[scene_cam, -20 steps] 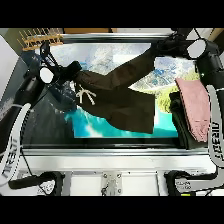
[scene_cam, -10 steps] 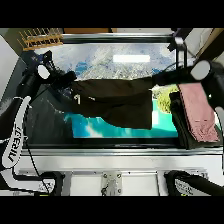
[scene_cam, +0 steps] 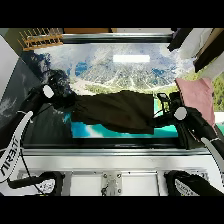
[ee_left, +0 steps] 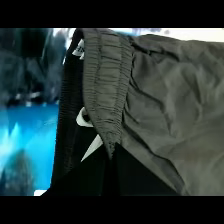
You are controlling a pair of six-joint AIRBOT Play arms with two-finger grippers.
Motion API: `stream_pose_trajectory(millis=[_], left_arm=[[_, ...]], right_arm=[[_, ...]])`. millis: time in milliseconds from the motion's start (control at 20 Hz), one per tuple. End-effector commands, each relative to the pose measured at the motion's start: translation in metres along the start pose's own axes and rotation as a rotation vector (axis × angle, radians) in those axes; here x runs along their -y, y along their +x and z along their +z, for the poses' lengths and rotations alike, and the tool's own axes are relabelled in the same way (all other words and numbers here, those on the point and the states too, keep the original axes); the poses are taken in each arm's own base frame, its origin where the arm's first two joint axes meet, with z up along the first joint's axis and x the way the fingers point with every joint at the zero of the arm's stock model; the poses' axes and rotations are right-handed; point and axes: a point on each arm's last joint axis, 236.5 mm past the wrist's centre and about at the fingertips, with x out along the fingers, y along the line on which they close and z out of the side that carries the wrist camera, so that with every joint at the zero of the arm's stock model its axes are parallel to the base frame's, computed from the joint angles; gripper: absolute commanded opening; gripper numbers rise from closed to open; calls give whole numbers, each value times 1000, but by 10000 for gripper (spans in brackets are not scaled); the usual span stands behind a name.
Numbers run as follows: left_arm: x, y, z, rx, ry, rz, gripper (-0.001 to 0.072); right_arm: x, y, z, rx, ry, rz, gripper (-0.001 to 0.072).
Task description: Fold the clothes and pants, and hang the long-sleeved shirts on hangers.
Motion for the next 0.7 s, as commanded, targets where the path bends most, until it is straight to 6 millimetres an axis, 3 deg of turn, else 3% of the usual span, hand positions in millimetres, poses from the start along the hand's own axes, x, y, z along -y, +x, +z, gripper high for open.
stream_pose_trajectory(millis=[0,250,500,550,600,650], left_arm=[[-4,-18,-16,33,39,-7,13],[-2,-53,-35,81,70,-30,13],[-26,-48,-101,-42,73,0,14],[-27,-48,-113,-68,95,-8,105],[-23,-49,-123,-86,104,-36,409],[-14,-52,-129,-92,96,-77,534]], right_arm=[[3,8,-15,-23,7,-5,-2],[2,-13,-2,46,-3,-25,-2],[1,-13,-20,-29,7,-18,18],[0,-13,-23,-43,10,-14,184],[-1,-13,-25,-49,12,-10,493],[-3,-15,-23,-43,12,-7,673]])
